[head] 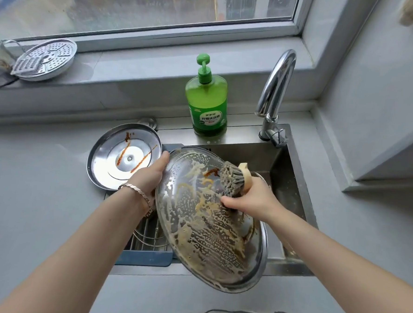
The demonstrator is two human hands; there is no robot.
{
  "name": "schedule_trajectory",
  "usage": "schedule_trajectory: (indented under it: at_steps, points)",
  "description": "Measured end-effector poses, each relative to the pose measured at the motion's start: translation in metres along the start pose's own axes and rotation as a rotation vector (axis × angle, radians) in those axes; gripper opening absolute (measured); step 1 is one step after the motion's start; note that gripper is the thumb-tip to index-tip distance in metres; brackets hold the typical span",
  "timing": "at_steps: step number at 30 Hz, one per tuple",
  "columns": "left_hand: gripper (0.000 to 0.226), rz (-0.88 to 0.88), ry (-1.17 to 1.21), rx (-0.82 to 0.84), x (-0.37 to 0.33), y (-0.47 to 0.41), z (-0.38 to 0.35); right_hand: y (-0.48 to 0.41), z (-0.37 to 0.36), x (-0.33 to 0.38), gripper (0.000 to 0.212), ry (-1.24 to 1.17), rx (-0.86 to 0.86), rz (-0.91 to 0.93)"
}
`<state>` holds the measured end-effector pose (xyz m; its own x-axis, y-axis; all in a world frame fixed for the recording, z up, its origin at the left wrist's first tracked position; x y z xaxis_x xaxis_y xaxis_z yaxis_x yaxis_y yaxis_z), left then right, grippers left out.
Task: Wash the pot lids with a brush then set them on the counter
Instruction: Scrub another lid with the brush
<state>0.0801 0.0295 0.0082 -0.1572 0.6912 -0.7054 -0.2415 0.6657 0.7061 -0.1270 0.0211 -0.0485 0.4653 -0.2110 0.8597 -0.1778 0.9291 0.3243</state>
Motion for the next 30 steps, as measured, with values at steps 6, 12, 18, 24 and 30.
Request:
schedule_trajectory:
  at_steps: [6,12,18,24,30]
  points:
    - [0.035,-0.076,0.184,0.158,0.03,0.037,-0.03,-0.015,0.011,0.012,0.029,-0.101,-0.228,-0.196]
    - [0.052,-0.039,0.674,0.158,0.049,0.049,-0.045,-0.013,0.017,0.029,0.062,-0.112,-0.116,-0.114]
    - [0.056,-0.06,0.686,0.076,0.045,0.038,-0.04,0.033,0.015,0.025,0.047,0.523,-0.102,0.019]
    - [0.045,-0.028,0.681,0.074,0.047,0.036,-0.044,0.037,0.007,0.013,0.04,0.053,-0.168,-0.036]
    - [0.045,-0.051,0.682,0.069,0.046,0.039,-0.049,0.039,-0.005,0.026,0.041,0.038,-0.231,0.052]
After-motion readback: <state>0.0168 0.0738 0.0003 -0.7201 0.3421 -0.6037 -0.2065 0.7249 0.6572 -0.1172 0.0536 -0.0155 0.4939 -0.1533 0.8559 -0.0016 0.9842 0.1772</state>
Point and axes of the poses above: each hand's wrist, its own y-axis away from the middle knuckle, its own z-axis out of the back of the hand, x = y × z, the point moved 2 cm from there along -y, towards the middle knuckle, and after that the axes turned 1 degree about -x, right-handed, at the moved point
